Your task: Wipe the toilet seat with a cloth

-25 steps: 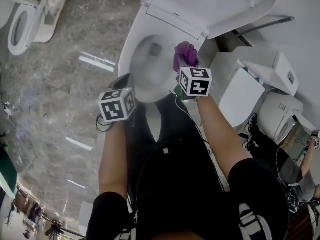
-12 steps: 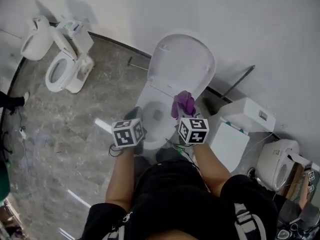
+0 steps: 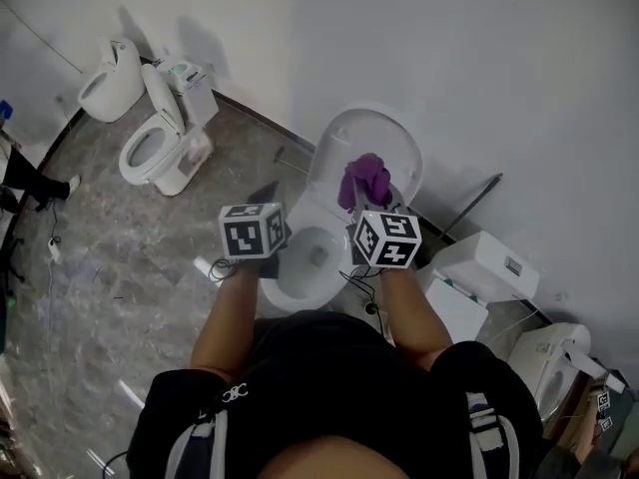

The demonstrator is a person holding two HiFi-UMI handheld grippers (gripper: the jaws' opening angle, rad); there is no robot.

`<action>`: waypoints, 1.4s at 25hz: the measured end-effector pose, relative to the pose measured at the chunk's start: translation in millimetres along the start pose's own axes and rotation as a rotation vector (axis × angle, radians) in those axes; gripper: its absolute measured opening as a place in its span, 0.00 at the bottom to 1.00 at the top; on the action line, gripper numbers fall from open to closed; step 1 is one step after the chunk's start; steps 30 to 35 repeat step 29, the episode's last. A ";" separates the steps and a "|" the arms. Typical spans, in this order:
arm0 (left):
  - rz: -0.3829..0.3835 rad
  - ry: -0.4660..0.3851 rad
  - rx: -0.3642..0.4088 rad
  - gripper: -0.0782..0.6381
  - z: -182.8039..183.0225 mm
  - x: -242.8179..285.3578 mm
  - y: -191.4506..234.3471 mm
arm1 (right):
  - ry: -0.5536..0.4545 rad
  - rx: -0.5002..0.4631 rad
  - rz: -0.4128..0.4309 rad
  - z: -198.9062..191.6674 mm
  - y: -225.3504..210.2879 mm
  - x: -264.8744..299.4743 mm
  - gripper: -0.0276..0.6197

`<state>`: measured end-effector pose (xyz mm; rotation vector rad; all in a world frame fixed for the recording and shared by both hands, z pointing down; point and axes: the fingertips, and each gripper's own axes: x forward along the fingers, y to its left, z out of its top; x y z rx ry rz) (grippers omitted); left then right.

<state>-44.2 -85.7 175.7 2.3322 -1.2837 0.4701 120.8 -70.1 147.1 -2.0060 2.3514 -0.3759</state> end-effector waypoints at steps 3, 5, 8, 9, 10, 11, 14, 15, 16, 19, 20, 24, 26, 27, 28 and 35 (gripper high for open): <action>0.017 -0.044 0.053 0.12 21.7 -4.8 -7.6 | -0.036 -0.013 0.033 22.5 6.1 2.2 0.13; 0.021 -0.062 0.068 0.12 31.1 -8.4 -9.6 | -0.046 -0.003 0.070 33.0 14.0 1.2 0.13; 0.020 -0.076 0.077 0.12 40.7 -10.3 -13.2 | -0.061 0.017 0.083 42.6 16.6 -0.7 0.13; 0.019 -0.080 0.080 0.12 42.9 -9.7 -15.1 | -0.063 0.016 0.081 43.5 15.6 -1.0 0.13; 0.016 -0.084 0.081 0.12 45.0 -8.6 -17.2 | -0.062 0.011 0.079 43.9 14.7 -1.2 0.13; 0.012 -0.087 0.082 0.12 46.9 -7.1 -19.2 | -0.061 0.005 0.079 43.9 13.8 -1.2 0.13; 0.001 -0.081 0.086 0.12 49.2 0.1 -24.7 | -0.057 -0.009 0.078 42.9 8.3 -0.3 0.13; -0.002 -0.077 0.087 0.12 49.6 2.7 -26.7 | -0.055 -0.008 0.078 42.6 5.4 0.1 0.13; -0.003 -0.075 0.087 0.12 49.9 4.9 -28.4 | -0.052 -0.007 0.078 42.3 2.6 0.5 0.13; 0.001 -0.073 0.078 0.12 47.9 7.7 -28.6 | -0.043 -0.021 0.081 40.7 0.4 1.2 0.13; 0.001 -0.072 0.073 0.12 46.4 8.3 -27.0 | -0.042 -0.027 0.083 40.1 1.7 2.0 0.13; -0.004 -0.064 0.052 0.12 43.5 13.5 -21.2 | -0.044 -0.046 0.097 42.0 5.3 9.5 0.13; 0.002 -0.066 0.052 0.12 44.9 14.9 -18.9 | -0.048 -0.055 0.104 44.2 6.0 13.2 0.13; 0.009 -0.066 0.055 0.12 44.6 15.0 -17.2 | -0.047 -0.059 0.109 43.8 6.9 14.4 0.13; 0.016 -0.065 0.058 0.12 43.7 14.9 -15.4 | -0.045 -0.063 0.114 42.7 8.2 15.3 0.13; 0.024 -0.064 0.061 0.12 42.7 14.7 -13.4 | -0.043 -0.066 0.120 41.3 9.6 16.1 0.13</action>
